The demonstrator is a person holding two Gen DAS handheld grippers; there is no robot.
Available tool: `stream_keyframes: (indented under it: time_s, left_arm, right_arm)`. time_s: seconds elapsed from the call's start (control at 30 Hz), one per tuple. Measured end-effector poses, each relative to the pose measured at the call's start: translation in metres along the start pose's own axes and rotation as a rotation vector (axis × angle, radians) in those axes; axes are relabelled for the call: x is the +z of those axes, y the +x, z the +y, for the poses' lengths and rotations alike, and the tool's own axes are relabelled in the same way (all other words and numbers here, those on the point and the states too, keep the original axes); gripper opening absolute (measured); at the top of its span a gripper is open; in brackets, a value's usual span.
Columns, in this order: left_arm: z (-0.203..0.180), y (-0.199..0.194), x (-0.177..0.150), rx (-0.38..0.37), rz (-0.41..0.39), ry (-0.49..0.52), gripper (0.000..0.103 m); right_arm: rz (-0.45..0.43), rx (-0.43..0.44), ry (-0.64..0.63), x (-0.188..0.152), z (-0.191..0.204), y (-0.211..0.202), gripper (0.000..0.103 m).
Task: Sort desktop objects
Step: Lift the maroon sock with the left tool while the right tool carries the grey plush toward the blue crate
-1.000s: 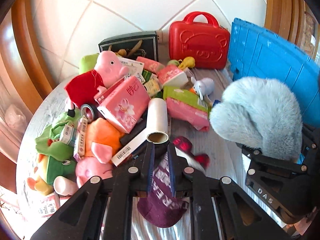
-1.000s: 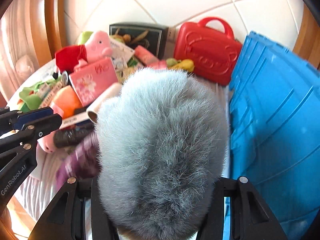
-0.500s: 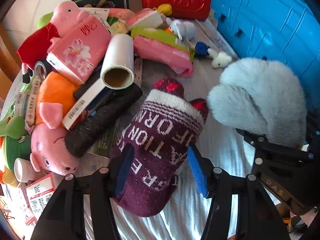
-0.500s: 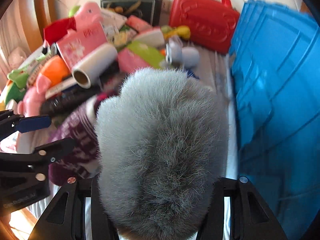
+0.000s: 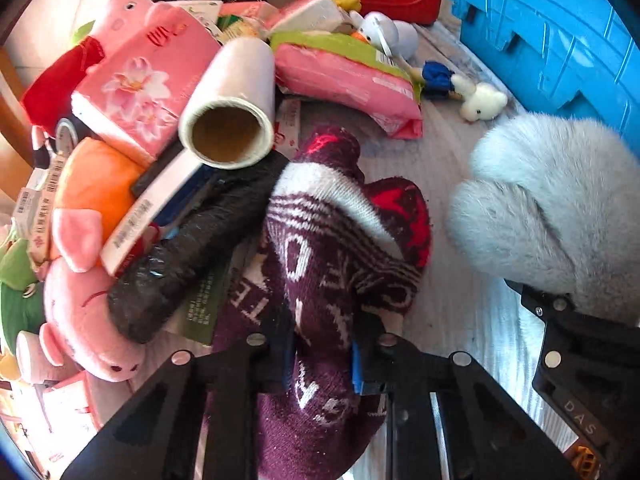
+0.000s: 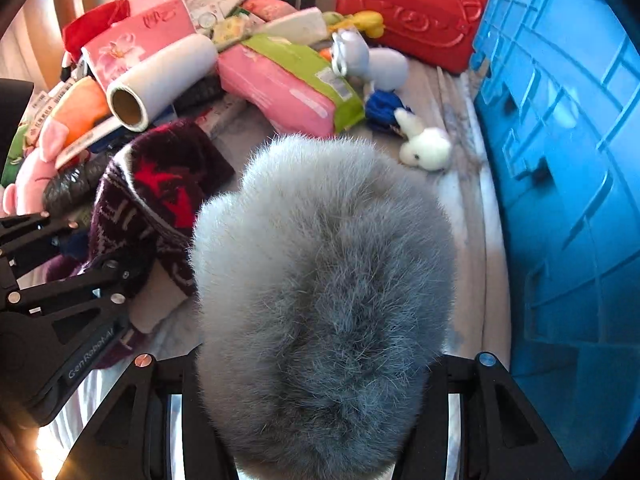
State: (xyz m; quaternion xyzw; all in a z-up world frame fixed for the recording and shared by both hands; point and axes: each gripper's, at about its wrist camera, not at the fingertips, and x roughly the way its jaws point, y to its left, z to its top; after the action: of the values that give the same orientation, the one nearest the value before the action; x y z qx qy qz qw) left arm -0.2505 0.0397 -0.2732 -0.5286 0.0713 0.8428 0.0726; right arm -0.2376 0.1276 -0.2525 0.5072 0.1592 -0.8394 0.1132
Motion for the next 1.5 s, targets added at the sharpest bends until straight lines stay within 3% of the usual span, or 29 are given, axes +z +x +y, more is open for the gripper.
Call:
stream_keyframes:
  time_s: [0.37, 0.8, 1.0, 1.23, 1.5]
  left_arm:
    - [0.031, -0.119, 0.023, 0.032, -0.243, -0.066, 0.019]
    - [0.016, -0.231, 0.064, 0.029, -0.483, -0.065, 0.019]
    - [-0.03, -0.274, 0.083, -0.029, -0.577, -0.012, 0.019]
    - [-0.118, -0.321, 0.113, -0.126, -0.675, 0.109, 0.019]
    - [-0.239, -0.325, 0.138, -0.249, -0.639, 0.233, 0.019]
  right_arm:
    - [-0.229, 0.001, -0.005, 0.031, 0.002, -0.095, 0.046]
    - [-0.55, -0.104, 0.012, 0.047, -0.018, -0.238, 0.046]
    - [-0.639, -0.189, 0.072, 0.037, -0.06, -0.285, 0.046]
    - [-0.712, -0.3, 0.183, 0.011, -0.136, -0.332, 0.046]
    - [-0.66, -0.445, 0.325, -0.022, -0.244, -0.33, 0.046]
